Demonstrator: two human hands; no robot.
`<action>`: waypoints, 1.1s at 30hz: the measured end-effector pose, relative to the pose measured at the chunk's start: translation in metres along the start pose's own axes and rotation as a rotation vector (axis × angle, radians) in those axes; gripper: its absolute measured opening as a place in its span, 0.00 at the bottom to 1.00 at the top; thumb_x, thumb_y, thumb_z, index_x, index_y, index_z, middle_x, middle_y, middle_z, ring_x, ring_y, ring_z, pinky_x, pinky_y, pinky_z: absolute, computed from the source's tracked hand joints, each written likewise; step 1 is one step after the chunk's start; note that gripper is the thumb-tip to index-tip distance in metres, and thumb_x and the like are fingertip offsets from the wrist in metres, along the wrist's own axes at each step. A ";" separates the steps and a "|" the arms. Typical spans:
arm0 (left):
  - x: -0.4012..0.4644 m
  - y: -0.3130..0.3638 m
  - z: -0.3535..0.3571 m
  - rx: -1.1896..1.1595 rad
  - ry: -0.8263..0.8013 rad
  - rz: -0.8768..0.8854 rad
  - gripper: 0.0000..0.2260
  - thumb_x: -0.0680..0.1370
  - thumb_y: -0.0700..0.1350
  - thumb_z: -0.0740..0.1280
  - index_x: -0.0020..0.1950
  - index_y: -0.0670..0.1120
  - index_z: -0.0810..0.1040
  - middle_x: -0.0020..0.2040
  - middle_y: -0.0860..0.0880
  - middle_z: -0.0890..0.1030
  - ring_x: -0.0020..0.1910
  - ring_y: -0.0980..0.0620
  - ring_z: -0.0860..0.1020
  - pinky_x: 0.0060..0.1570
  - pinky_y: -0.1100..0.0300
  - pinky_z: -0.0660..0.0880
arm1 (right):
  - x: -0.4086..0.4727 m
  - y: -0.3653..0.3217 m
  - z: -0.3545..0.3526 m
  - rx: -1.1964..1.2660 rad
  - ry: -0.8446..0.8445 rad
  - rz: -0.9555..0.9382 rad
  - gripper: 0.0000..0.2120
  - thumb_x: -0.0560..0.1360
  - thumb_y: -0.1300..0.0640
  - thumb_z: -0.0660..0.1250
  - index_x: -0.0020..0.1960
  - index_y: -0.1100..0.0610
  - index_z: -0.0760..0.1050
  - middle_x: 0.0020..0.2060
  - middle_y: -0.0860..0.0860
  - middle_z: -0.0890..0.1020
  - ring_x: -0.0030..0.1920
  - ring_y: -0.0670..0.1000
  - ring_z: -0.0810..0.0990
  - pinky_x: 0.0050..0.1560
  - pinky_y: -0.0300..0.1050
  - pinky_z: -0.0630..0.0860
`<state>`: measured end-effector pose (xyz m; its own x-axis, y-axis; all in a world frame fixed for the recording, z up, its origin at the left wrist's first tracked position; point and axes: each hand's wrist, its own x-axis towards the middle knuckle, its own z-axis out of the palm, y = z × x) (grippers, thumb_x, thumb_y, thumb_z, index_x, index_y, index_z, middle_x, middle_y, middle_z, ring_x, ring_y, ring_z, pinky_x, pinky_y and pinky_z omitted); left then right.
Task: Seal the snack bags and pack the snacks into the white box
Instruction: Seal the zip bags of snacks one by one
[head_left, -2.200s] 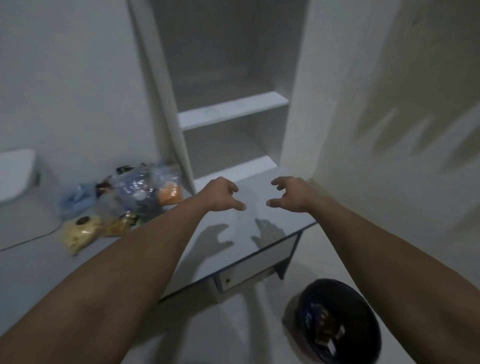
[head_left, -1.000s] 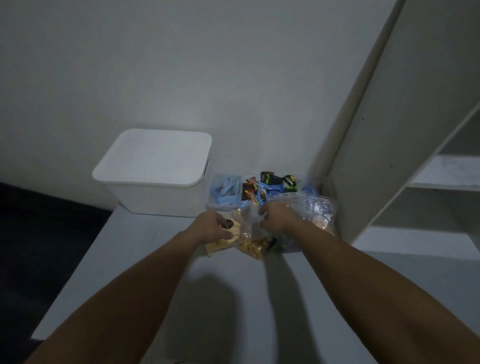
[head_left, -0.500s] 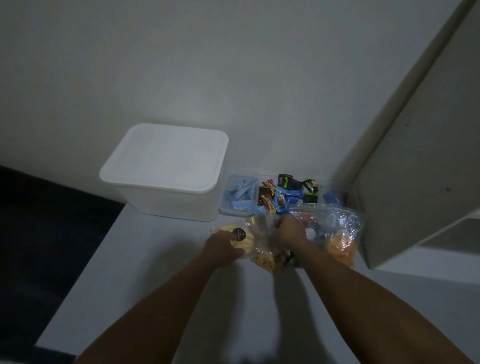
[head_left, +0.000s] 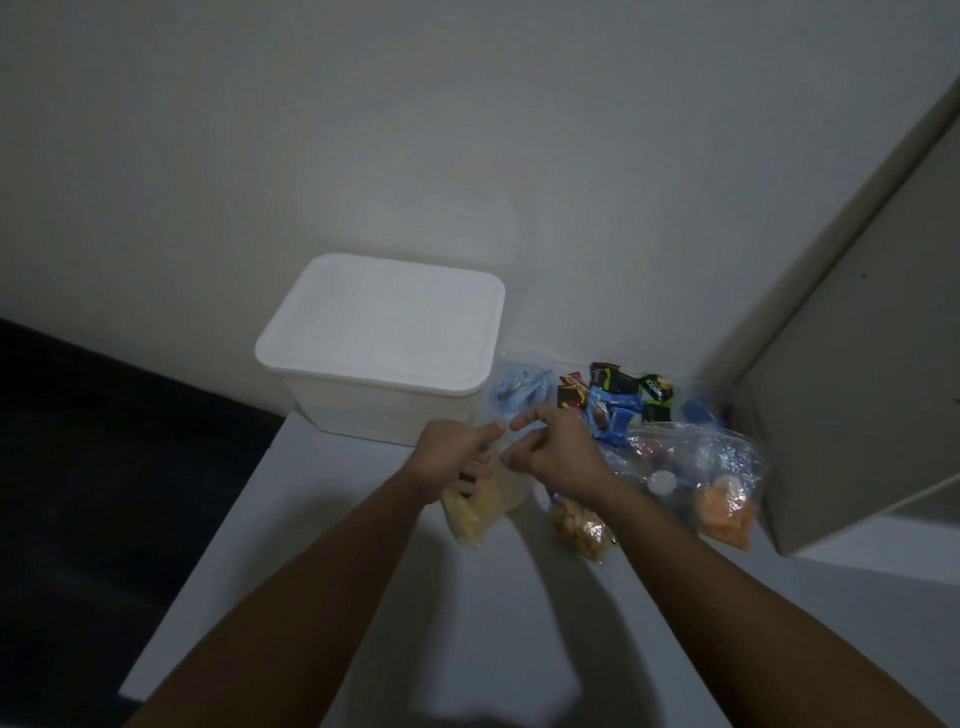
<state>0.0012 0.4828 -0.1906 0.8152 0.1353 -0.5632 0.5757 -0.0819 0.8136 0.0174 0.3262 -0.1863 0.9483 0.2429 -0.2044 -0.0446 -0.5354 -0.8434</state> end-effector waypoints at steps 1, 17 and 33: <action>-0.002 0.001 -0.003 0.000 0.012 0.004 0.09 0.72 0.46 0.71 0.40 0.40 0.77 0.36 0.42 0.77 0.35 0.46 0.79 0.38 0.55 0.77 | -0.001 -0.002 0.005 -0.038 0.001 -0.023 0.15 0.66 0.62 0.72 0.50 0.51 0.76 0.38 0.54 0.85 0.40 0.52 0.85 0.44 0.55 0.82; -0.035 0.020 -0.034 0.606 0.137 0.077 0.12 0.65 0.45 0.62 0.32 0.37 0.80 0.23 0.43 0.80 0.21 0.47 0.77 0.29 0.63 0.74 | 0.003 -0.024 0.010 -0.392 0.361 -0.167 0.06 0.72 0.61 0.68 0.46 0.54 0.82 0.41 0.51 0.84 0.43 0.53 0.81 0.45 0.51 0.80; -0.030 0.028 -0.019 0.146 0.180 0.457 0.09 0.73 0.36 0.67 0.52 0.45 0.80 0.46 0.43 0.81 0.37 0.50 0.78 0.35 0.58 0.77 | 0.000 -0.023 -0.025 -0.336 0.306 -0.387 0.06 0.72 0.60 0.72 0.49 0.57 0.84 0.43 0.52 0.86 0.41 0.48 0.83 0.47 0.47 0.81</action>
<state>-0.0085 0.4950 -0.1481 0.9693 0.2199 -0.1103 0.1763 -0.3077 0.9350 0.0266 0.3181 -0.1545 0.9255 0.2537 0.2812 0.3767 -0.6932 -0.6144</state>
